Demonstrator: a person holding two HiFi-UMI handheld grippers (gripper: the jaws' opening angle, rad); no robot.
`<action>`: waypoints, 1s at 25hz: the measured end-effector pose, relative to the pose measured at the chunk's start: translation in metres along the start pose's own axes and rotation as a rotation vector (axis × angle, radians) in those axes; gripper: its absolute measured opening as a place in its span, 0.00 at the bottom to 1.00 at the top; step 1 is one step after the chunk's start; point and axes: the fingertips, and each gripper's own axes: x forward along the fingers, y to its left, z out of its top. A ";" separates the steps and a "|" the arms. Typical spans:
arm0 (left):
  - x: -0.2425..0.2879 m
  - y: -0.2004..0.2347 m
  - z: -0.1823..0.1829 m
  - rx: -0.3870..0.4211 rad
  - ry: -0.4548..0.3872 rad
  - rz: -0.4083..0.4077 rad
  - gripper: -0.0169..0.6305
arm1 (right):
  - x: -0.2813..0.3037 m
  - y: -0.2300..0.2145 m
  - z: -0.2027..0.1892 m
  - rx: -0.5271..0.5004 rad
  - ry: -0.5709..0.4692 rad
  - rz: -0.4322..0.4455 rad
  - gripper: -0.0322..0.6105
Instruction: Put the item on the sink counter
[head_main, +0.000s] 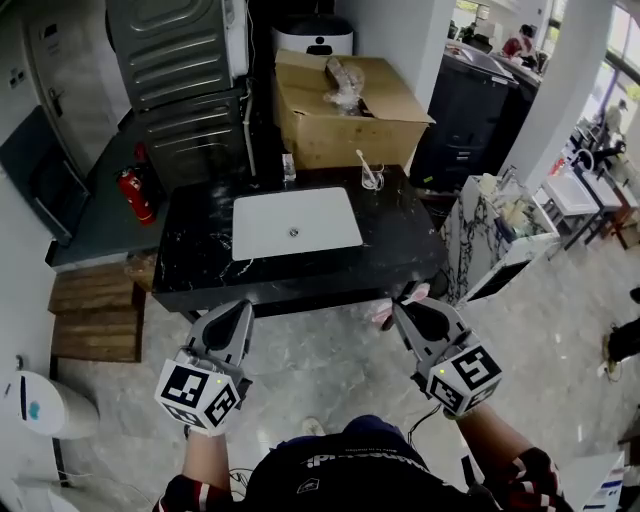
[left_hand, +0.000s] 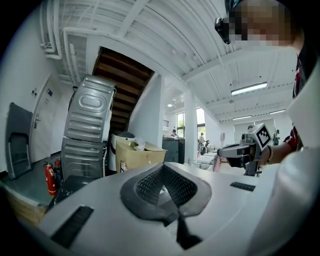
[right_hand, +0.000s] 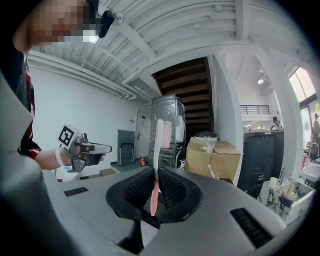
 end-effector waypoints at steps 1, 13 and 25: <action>0.009 0.006 0.000 -0.006 0.000 -0.003 0.05 | 0.007 -0.006 0.000 0.001 0.007 -0.008 0.14; 0.154 0.048 -0.009 -0.022 0.026 -0.052 0.05 | 0.114 -0.120 0.005 0.032 -0.026 -0.012 0.14; 0.357 0.076 0.011 0.002 0.031 -0.011 0.05 | 0.234 -0.296 0.024 0.106 -0.088 0.036 0.14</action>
